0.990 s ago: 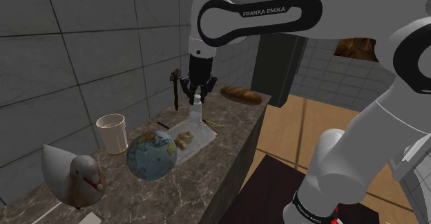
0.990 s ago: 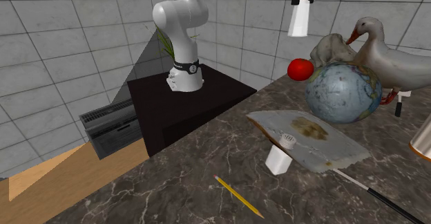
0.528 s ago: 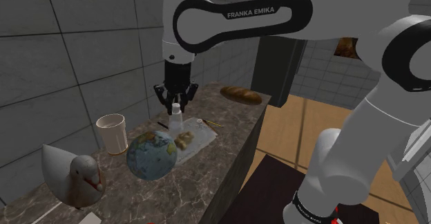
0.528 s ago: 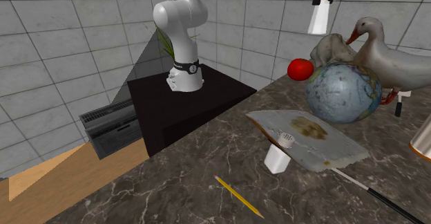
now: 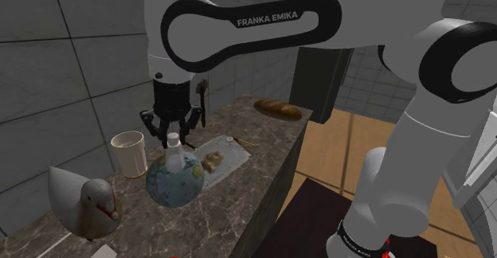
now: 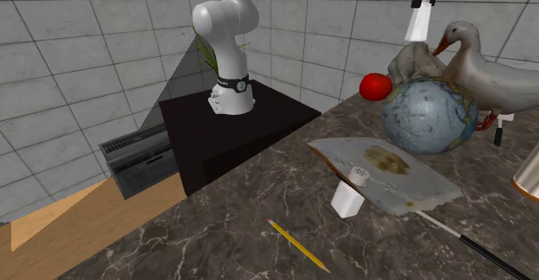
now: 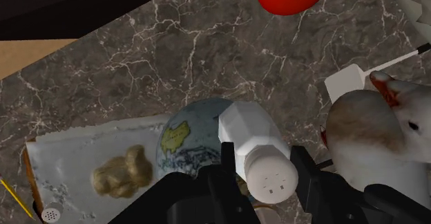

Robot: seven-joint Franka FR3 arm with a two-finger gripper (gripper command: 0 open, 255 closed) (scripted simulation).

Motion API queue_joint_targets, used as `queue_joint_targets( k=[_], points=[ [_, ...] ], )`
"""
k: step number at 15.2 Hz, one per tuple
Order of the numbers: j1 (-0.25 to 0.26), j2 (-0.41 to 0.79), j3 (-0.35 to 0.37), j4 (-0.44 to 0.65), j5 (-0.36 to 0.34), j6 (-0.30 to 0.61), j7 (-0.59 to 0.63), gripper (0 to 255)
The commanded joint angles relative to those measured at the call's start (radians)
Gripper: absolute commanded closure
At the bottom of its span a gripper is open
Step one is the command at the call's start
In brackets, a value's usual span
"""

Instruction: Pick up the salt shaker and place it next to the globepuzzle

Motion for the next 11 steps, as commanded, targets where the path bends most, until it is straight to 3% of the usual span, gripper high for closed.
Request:
queue_joint_targets(
  k=[1,11],
  points=[
    [0.005,0.007,0.006,-0.015,-0.002,0.022,0.011,255],
    [0.007,0.023,0.009,-0.132,-0.004,0.155,0.009,255]
  ],
)
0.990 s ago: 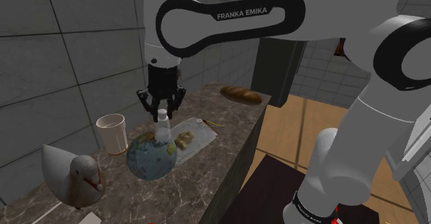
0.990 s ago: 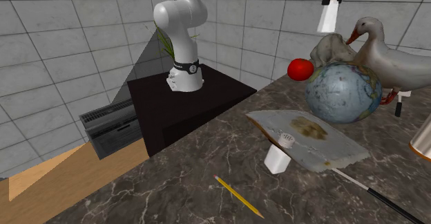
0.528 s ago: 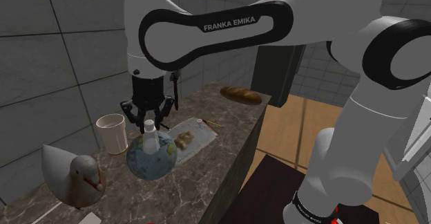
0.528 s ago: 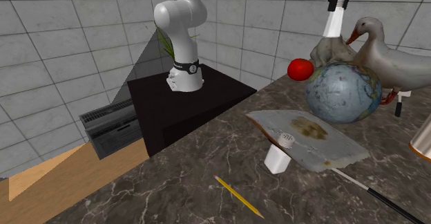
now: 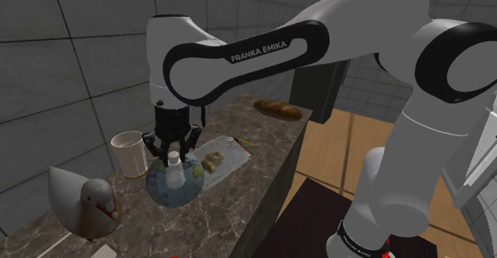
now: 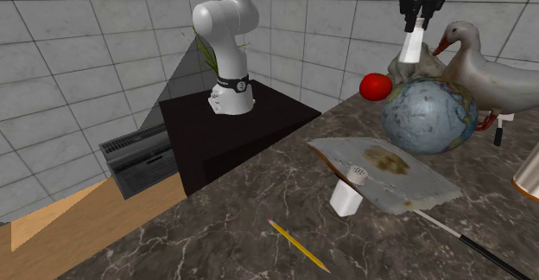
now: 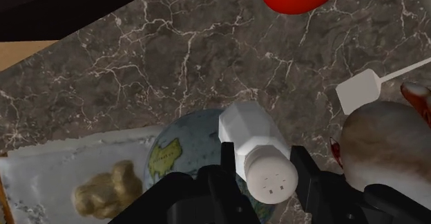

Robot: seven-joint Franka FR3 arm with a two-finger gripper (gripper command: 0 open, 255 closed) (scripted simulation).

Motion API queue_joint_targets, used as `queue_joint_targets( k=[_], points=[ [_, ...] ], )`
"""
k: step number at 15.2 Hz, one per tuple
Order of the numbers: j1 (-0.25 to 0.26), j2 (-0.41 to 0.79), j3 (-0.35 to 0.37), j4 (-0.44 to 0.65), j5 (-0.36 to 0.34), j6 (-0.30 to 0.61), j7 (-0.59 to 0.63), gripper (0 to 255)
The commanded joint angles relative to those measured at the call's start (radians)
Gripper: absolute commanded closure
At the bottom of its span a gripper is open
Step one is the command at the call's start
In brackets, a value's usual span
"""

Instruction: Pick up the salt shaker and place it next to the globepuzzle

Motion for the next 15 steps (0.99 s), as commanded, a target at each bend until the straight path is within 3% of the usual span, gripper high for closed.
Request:
queue_joint_targets(
  k=[1,15],
  points=[
    [0.000,0.003,0.000,-0.023,0.000,0.027,-0.001,255],
    [0.003,0.065,0.004,-0.147,-0.016,0.211,0.005,255]
  ],
)
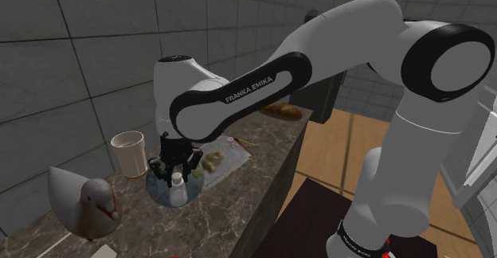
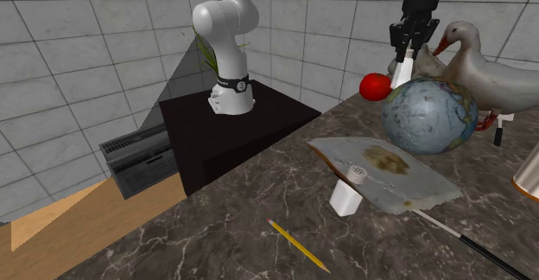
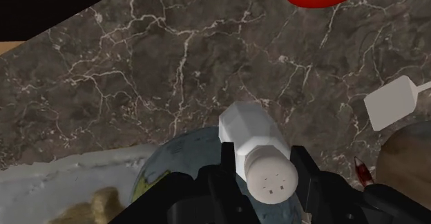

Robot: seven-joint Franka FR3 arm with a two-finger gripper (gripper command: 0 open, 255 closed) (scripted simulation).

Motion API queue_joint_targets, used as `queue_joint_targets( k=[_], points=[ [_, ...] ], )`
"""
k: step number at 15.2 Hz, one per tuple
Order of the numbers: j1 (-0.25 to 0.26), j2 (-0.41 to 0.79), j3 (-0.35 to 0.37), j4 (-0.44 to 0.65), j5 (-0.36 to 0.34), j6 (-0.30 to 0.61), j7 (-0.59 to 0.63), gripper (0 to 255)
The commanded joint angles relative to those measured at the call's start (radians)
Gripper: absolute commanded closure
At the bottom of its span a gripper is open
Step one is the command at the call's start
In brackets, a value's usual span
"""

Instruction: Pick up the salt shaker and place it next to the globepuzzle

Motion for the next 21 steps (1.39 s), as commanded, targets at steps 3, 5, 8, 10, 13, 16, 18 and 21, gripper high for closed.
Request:
queue_joint_targets(
  k=[3,5,8,10,13,16,18,21],
  points=[
    [0.002,0.026,0.001,-0.031,-0.008,0.057,0.006,255],
    [0.003,0.040,0.002,-0.044,-0.012,0.083,0.008,255],
    [0.004,0.062,0.001,-0.061,-0.020,0.121,0.012,255],
    [0.005,0.077,0.001,-0.072,-0.025,0.147,0.015,255],
    [0.006,0.102,0.000,-0.087,-0.034,0.185,0.020,255],
    [0.008,0.128,-0.002,-0.099,-0.044,0.223,0.026,255],
    [0.010,0.147,-0.004,-0.107,-0.051,0.249,0.031,255],
    [0.011,0.163,-0.006,-0.112,-0.058,0.270,0.035,255]
  ],
)
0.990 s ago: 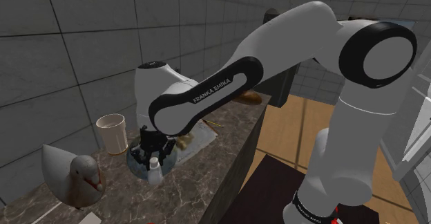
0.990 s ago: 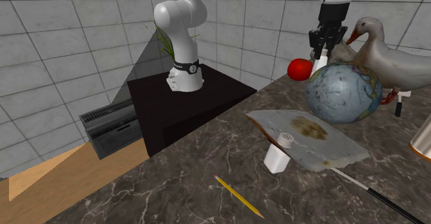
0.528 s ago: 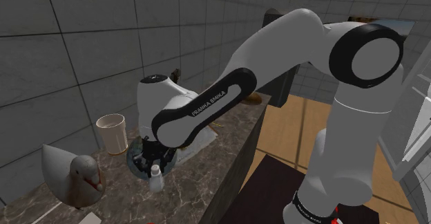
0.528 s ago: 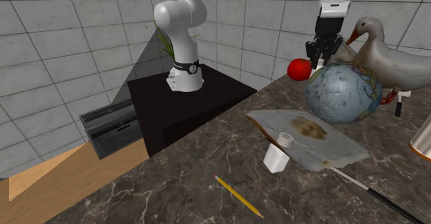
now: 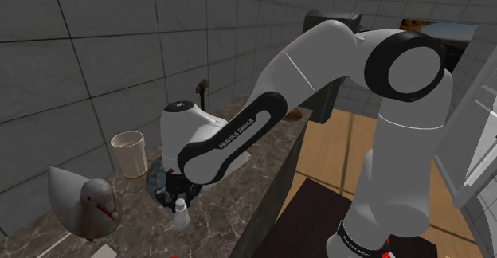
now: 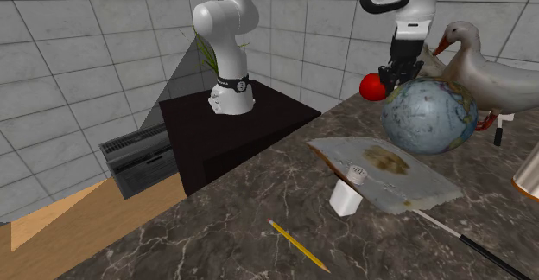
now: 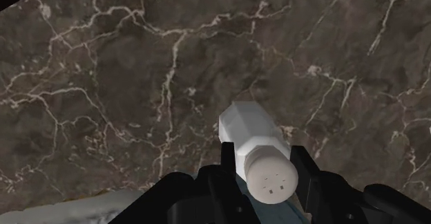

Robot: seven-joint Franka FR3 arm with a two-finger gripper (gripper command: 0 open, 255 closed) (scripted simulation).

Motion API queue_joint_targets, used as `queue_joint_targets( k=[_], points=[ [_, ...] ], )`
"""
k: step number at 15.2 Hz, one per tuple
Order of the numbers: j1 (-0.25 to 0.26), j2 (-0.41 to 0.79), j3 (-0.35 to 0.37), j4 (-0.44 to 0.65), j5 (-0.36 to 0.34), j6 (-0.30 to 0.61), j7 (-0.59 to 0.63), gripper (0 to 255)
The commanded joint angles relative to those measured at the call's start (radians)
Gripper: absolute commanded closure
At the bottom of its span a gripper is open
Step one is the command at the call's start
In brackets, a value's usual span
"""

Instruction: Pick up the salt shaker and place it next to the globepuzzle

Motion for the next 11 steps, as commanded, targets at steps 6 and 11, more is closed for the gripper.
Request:
queue_joint_targets(
  k=[6,11],
  points=[
    [0.000,0.005,-0.001,-0.001,-0.002,0.007,0.000,255],
    [0.000,0.005,-0.001,-0.001,-0.002,0.007,0.000,0]
  ],
)
